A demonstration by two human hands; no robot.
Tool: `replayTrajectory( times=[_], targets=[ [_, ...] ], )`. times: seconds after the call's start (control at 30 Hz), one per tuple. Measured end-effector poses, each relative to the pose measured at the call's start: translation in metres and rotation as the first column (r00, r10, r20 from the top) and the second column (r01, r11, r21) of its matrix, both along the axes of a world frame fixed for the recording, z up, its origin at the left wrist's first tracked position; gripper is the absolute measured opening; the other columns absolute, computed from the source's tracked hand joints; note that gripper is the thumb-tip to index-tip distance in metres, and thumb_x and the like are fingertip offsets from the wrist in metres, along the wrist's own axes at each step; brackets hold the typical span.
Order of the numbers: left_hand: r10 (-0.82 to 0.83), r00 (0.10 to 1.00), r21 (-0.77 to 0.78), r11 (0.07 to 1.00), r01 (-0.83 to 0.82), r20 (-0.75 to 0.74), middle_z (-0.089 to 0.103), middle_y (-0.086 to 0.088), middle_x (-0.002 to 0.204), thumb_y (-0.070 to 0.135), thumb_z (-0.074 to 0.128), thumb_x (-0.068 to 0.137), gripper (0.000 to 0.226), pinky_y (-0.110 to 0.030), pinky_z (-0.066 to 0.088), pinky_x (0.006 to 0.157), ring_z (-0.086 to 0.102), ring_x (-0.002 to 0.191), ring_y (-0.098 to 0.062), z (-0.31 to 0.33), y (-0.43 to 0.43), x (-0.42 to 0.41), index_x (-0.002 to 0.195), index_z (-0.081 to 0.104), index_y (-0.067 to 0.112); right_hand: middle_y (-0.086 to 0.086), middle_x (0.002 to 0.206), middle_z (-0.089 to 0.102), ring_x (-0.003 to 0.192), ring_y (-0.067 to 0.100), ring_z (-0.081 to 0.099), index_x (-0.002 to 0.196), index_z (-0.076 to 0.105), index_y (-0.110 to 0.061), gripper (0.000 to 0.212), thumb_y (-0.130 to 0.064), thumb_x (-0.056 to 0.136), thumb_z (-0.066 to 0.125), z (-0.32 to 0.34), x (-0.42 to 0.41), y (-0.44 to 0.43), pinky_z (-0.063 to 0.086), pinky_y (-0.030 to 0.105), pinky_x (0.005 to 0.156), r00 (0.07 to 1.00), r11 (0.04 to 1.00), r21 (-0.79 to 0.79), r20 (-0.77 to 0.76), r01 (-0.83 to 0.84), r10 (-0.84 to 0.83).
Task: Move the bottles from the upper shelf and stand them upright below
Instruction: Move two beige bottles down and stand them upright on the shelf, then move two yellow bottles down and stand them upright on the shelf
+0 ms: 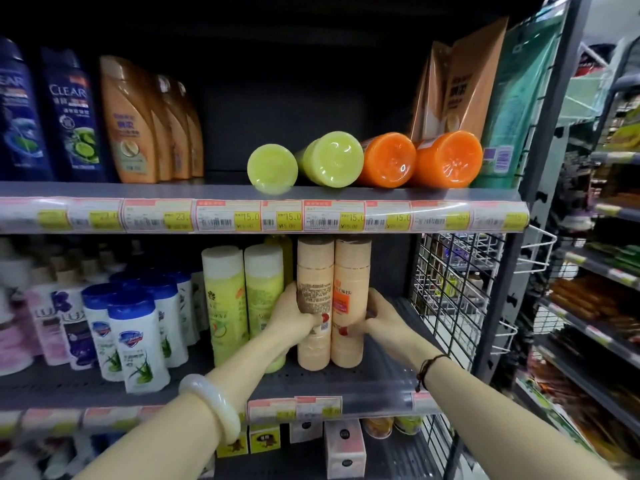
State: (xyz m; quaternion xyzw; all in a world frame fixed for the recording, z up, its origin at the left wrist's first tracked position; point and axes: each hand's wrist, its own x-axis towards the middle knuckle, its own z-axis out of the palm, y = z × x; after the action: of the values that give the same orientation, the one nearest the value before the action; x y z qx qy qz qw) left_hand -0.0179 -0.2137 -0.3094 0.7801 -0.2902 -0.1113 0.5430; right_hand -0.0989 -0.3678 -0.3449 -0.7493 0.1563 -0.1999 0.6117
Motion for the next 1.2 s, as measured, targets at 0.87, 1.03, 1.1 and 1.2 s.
replayTrajectory(
  times=[0.87,1.03,1.1,1.2],
  targets=[
    [-0.387,0.915,0.577,0.776,0.255,0.115,0.052,0.005,0.078,0.018,0.071,0.077,0.028,-0.027,0.046,0.068,0.054,0.079,-0.017,0.104,0.069,-0.004,0.067,0.045,0.023,0.010,0.100,0.066,0.087,0.018,0.058,0.107,0.064,-0.002,0.033,-0.016,0.078,0.070,0.132,-0.049,0.091,0.047,0.026,0.072,0.885,0.802,-0.580,-0.438,-0.143,-0.159],
    [-0.494,0.863,0.607,0.719,0.338,0.104,0.045,0.005,0.067,0.018,0.070,0.078,0.036,-0.022,0.038,0.058,0.046,0.061,-0.009,0.133,0.095,-0.005,0.060,0.039,0.023,0.013,0.099,0.069,0.083,0.015,0.059,0.104,0.065,-0.001,0.029,-0.012,0.077,0.069,0.161,-0.054,0.124,0.052,0.032,0.078,0.890,0.803,-0.579,-0.430,-0.141,-0.154],
    [-0.536,0.837,0.616,0.699,0.363,0.115,0.050,0.001,0.071,0.018,0.071,0.077,0.028,-0.024,0.040,0.057,0.048,0.061,-0.010,0.147,0.104,-0.005,0.063,0.046,0.020,0.010,0.100,0.070,0.086,0.018,0.063,0.104,0.066,-0.003,0.030,-0.014,0.076,0.069,0.172,-0.056,0.136,0.054,0.033,0.079,0.882,0.799,-0.585,-0.439,-0.137,-0.171],
    [-0.559,0.818,0.617,0.694,0.371,0.136,0.053,0.002,0.071,0.022,0.071,0.078,0.016,-0.025,0.044,0.058,0.053,0.066,-0.013,0.170,0.115,-0.006,0.079,0.056,0.015,0.006,0.103,0.070,0.092,0.020,0.066,0.105,0.067,-0.011,0.037,-0.022,0.070,0.071,0.194,-0.058,0.149,0.057,0.036,0.083,0.874,0.781,-0.611,-0.443,-0.134,-0.197]
  ],
)
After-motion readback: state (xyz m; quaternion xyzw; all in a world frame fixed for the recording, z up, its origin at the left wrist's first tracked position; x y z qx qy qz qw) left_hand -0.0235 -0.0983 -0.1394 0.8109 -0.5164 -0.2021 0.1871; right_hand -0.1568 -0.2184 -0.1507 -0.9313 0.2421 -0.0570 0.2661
